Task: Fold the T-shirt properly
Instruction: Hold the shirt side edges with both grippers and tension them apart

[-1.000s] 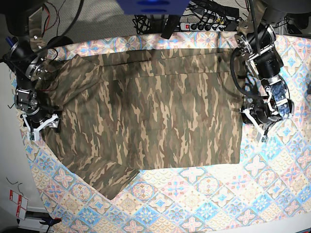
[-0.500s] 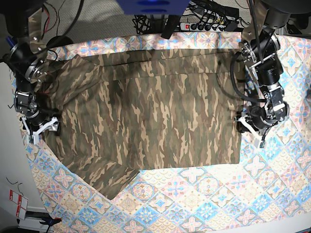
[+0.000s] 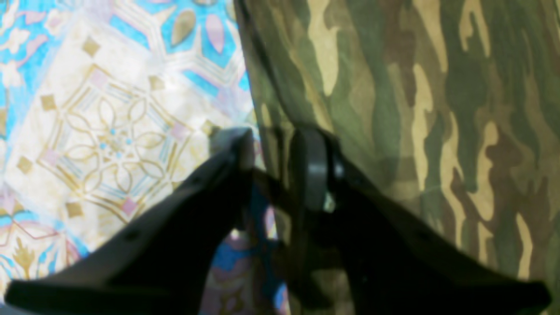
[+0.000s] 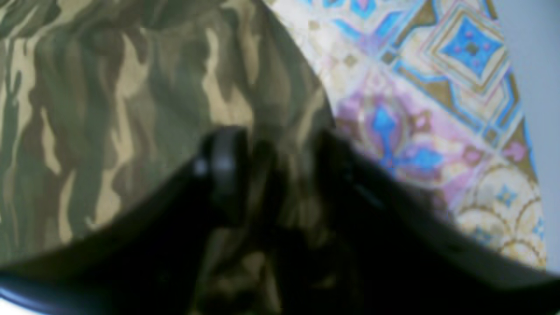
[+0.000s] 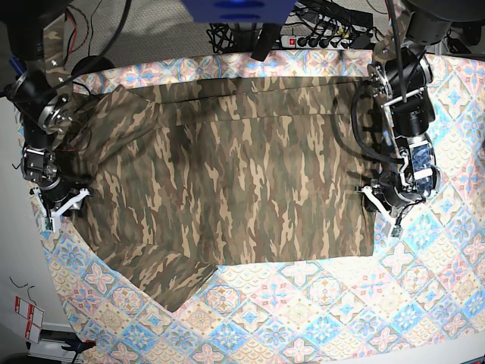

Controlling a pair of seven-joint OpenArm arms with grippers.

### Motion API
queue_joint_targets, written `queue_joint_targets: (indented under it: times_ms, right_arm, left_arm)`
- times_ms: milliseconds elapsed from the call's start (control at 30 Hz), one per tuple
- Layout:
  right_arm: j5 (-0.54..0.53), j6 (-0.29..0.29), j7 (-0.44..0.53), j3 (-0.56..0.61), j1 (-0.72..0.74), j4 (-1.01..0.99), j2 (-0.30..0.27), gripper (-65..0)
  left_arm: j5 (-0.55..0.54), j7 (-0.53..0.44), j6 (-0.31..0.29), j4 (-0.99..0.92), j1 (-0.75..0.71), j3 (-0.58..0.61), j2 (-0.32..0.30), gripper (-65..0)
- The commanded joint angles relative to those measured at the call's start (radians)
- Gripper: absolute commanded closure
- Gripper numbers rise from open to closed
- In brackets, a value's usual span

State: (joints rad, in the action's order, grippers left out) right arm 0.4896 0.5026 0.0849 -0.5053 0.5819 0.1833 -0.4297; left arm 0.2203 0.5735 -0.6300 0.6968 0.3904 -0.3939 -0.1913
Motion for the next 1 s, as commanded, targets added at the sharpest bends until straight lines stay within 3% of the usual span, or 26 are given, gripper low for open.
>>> queue_joint_targets:
  times_ms: [0,300,767,967]
  right_arm:
    - [-0.015,0.003,0.022,0.000,0.029,0.015,-0.014,-17.9]
    - [-0.015,0.005,0.020,0.058,0.029,0.014,-0.014,-3.8]
    - [-0.022,0.005,0.131,0.066,-0.018,0.020,-0.022,-3.0]
    - [-0.024,0.005,0.163,0.066,-0.113,0.204,-0.016,-1.8]
  left_arm:
    - [0.004,0.087,-0.068,-0.022,-0.017,0.014,0.036,-11.7]
    - [0.001,0.087,-0.068,-0.018,-0.034,0.011,0.036,-7.7]
    - [0.009,0.095,-0.068,-0.016,-0.038,-0.095,0.028,-6.9]
    - [0.009,0.095,-0.068,-0.016,-0.040,-0.095,0.028,-6.8]
